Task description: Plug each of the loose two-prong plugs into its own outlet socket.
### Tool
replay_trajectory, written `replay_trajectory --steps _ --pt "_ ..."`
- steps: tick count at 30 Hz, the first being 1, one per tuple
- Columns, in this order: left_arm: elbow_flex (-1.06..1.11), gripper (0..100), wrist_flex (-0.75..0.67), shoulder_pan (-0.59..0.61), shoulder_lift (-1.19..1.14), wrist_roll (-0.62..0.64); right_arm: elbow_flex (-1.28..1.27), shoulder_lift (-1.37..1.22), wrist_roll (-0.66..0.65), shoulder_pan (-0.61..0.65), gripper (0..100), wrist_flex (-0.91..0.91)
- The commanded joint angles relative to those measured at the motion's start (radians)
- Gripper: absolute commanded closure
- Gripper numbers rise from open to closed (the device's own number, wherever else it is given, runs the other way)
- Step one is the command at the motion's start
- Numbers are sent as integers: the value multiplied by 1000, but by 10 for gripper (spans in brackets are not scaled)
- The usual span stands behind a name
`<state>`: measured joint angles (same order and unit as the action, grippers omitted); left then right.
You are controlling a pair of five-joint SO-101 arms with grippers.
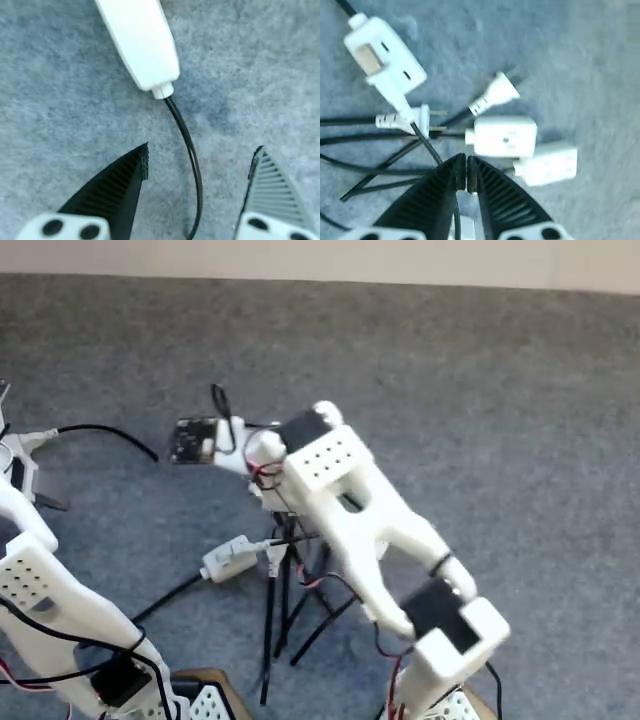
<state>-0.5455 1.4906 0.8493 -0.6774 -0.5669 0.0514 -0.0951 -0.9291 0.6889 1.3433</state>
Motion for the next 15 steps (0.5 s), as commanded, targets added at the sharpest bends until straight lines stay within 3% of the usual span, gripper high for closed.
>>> replay_trajectory --steps 1,5,11,15 --pt "-50 674 51 7 16 0 -87 87 18 5 993 -4" --pt "-48 674 74 2 15 0 -229 91 41 68 932 -67" --pt "-50 674 68 22 10 -2 -274 91 83 93 611 -85" --pt "-50 674 64 21 10 -3 -274 91 74 93 661 -124"
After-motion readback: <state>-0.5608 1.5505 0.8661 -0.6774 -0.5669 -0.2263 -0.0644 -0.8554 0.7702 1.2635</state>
